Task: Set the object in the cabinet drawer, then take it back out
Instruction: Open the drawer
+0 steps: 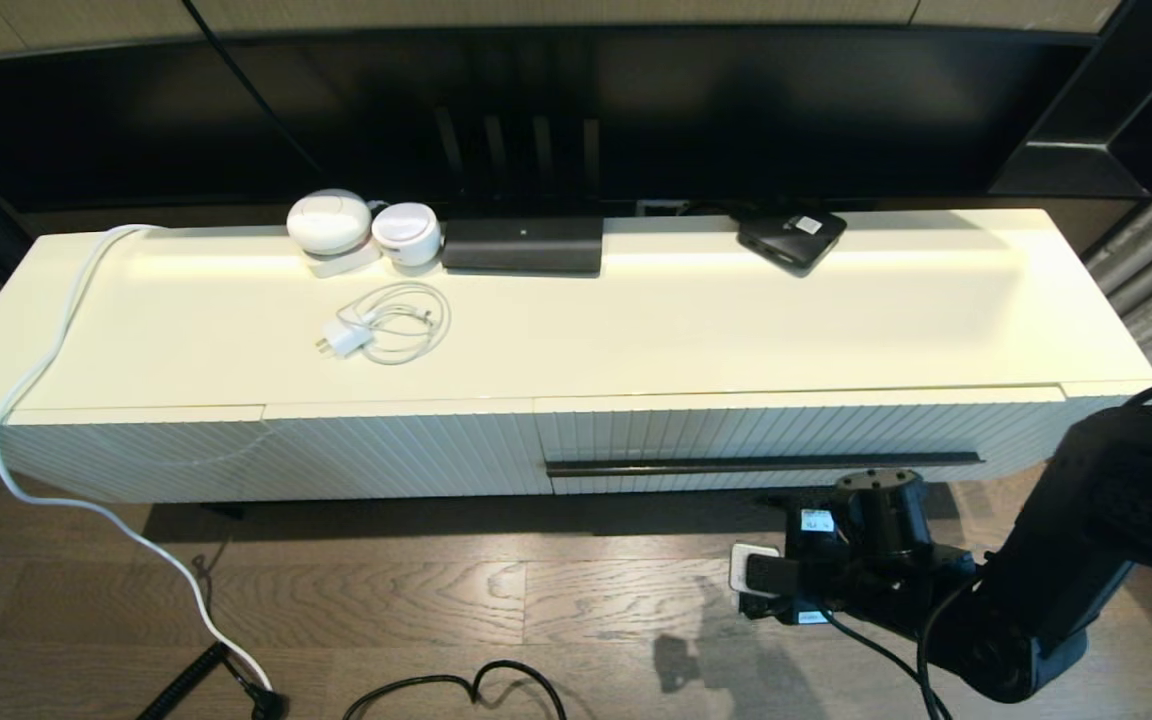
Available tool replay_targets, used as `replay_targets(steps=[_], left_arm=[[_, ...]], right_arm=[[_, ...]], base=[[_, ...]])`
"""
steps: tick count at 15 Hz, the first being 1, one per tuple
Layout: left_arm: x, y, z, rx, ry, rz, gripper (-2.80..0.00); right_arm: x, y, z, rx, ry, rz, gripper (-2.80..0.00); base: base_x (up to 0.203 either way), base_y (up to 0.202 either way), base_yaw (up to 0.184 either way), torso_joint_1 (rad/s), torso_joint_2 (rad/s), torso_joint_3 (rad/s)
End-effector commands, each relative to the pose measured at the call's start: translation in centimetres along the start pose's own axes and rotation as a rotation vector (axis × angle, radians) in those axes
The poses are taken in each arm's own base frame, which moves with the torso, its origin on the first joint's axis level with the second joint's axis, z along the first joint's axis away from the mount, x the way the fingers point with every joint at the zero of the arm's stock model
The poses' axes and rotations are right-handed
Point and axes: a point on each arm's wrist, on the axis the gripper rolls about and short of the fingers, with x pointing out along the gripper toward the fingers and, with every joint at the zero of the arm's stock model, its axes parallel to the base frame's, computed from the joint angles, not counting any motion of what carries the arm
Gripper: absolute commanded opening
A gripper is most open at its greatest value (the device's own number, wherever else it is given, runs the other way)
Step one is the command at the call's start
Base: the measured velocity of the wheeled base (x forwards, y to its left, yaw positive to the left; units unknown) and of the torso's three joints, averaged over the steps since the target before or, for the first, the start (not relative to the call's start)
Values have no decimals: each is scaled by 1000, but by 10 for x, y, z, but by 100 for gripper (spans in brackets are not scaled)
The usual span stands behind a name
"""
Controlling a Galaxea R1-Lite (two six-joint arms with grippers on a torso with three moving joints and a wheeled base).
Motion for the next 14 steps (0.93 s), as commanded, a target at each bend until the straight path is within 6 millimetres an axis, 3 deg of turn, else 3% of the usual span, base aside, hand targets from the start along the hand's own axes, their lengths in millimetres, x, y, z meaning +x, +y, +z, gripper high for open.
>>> replay_targets(steps=[1, 14], left_arm=[[0, 0, 0, -1, 0, 0, -280], [0, 0, 0, -1, 0, 0, -280]], right_arm=[[5, 3, -2, -5, 5, 7, 0], [42, -4, -20, -26, 14, -64, 0]], base=[[0, 0, 0, 0, 0, 0], [0, 0, 0, 0, 0, 0]])
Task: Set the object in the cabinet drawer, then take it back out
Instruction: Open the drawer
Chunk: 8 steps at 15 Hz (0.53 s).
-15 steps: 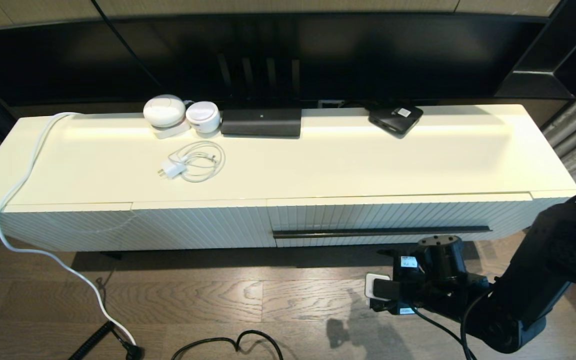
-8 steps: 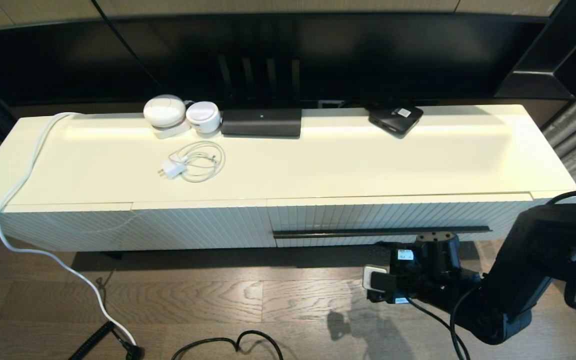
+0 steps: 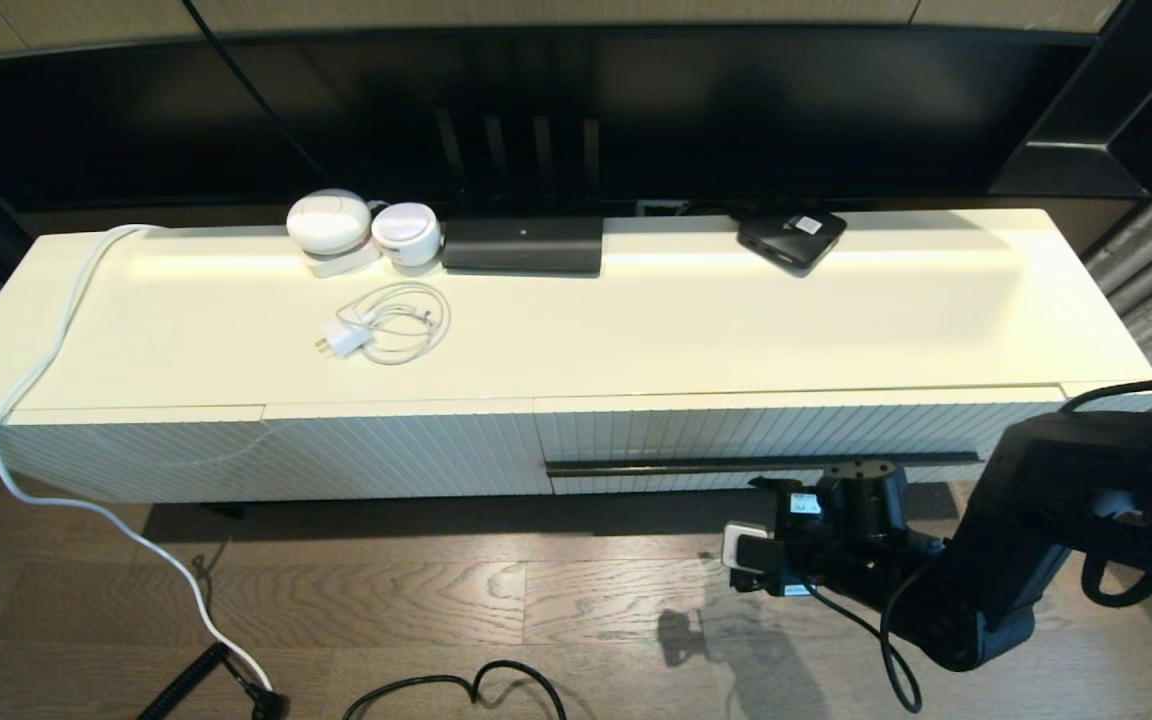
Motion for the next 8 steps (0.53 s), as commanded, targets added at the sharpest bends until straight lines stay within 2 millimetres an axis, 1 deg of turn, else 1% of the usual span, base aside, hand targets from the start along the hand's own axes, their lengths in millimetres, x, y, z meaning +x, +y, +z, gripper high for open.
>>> replay_targets(steps=[1, 6, 8], left_arm=[[0, 0, 0, -1, 0, 1, -280], [0, 0, 0, -1, 0, 0, -280], [0, 0, 0, -1, 0, 0, -280]], right_arm=[[5, 3, -2, -6, 3, 5, 0], [14, -2, -7, 0, 7, -21, 0], [13, -7, -7, -7, 5, -37, 0]], base=[[0, 0, 0, 0, 0, 0], [0, 0, 0, 0, 0, 0], [0, 0, 0, 0, 0, 0]])
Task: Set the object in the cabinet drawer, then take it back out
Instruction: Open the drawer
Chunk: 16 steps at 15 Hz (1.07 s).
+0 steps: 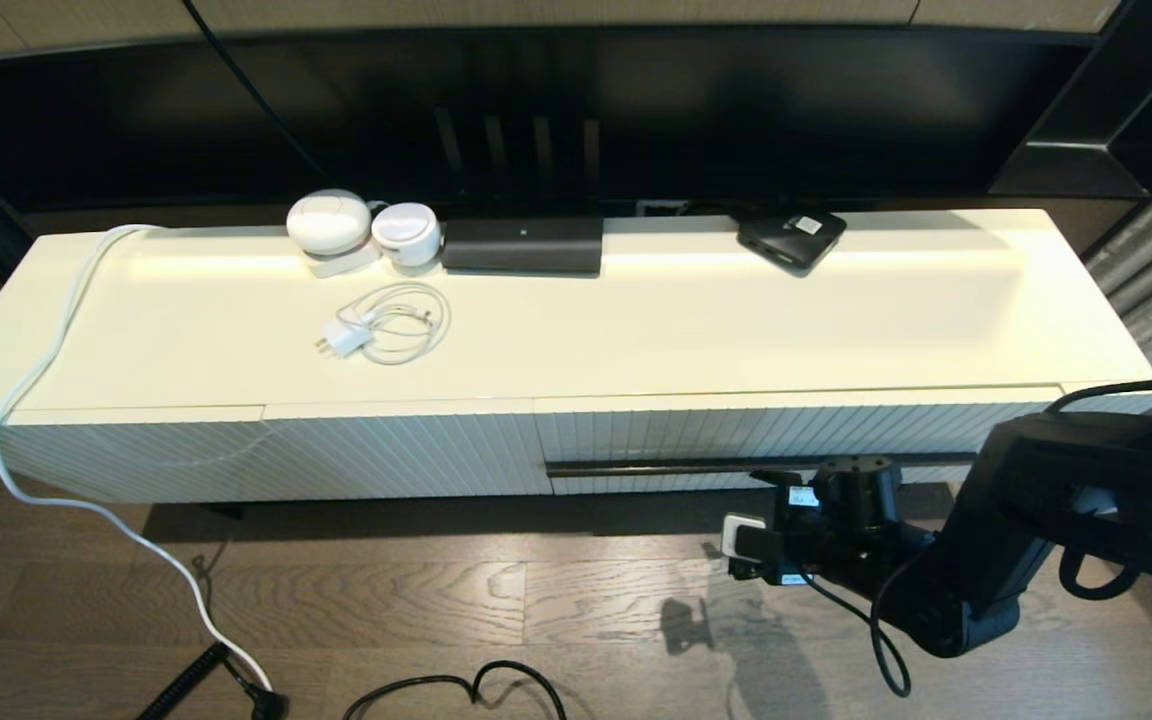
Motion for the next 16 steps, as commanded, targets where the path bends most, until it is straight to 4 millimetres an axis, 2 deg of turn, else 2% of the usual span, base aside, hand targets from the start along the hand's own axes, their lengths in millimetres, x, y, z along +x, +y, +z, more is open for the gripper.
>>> replay_targets(steps=[1, 5, 16], left_arm=[[0, 0, 0, -1, 0, 1, -280], [0, 0, 0, -1, 0, 1, -280], [0, 0, 0, -1, 0, 0, -280]], right_arm=[[0, -4, 0, -14, -4, -16, 0], [2, -8, 0, -30, -11, -29, 0], [27, -11, -4, -29, -19, -73, 0]], base=[[0, 0, 0, 0, 0, 0], [0, 0, 0, 0, 0, 0], [0, 0, 0, 0, 0, 0]])
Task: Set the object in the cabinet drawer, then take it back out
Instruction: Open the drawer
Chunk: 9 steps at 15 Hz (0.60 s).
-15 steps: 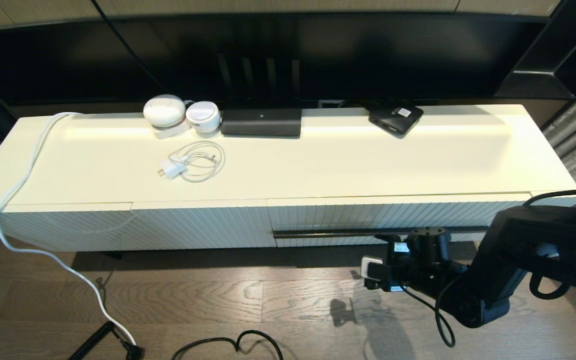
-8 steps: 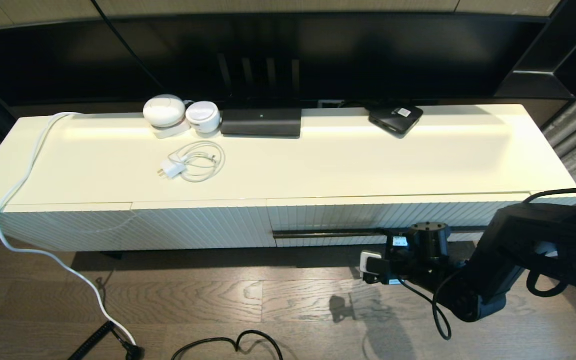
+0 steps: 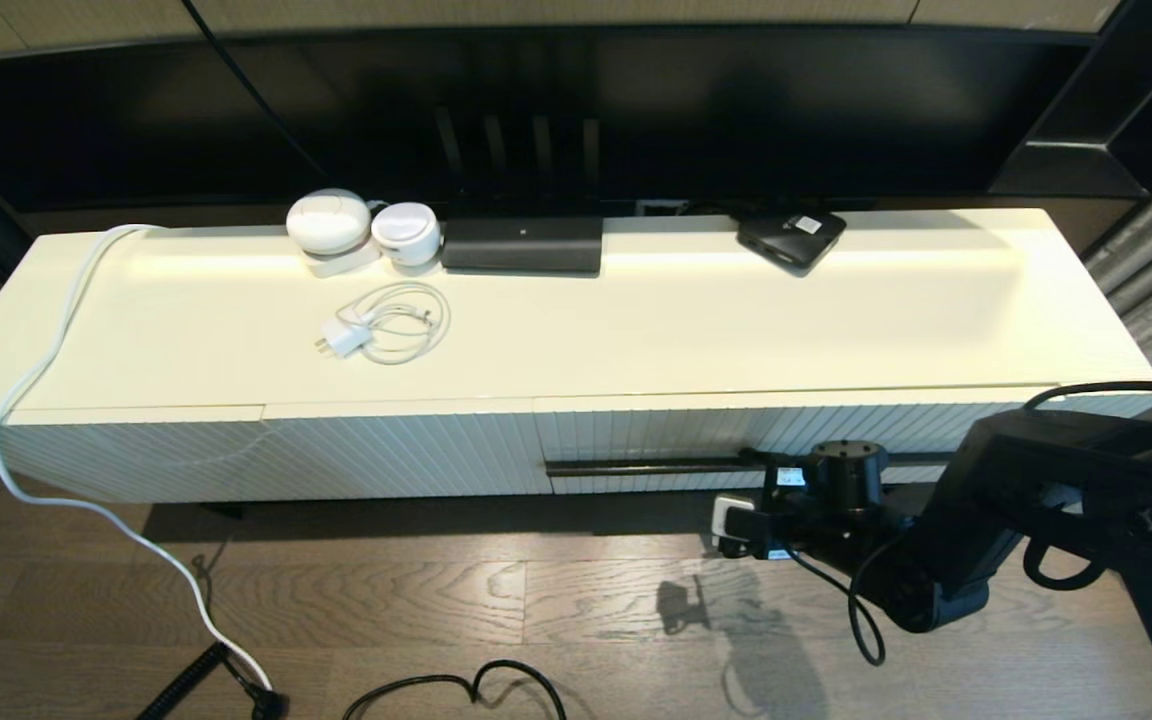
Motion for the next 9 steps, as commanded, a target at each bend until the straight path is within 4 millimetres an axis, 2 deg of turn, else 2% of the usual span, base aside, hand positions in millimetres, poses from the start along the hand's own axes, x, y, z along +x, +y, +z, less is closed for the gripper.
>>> replay_targets(steps=[1, 9], left_arm=[[0, 0, 0, -1, 1, 0, -280], [0, 0, 0, -1, 1, 2, -280]], right_arm=[[3, 2, -3, -5, 5, -3, 0], [6, 12, -7, -2, 16, 26, 0]], base=[[0, 0, 0, 0, 0, 0], [0, 0, 0, 0, 0, 0]])
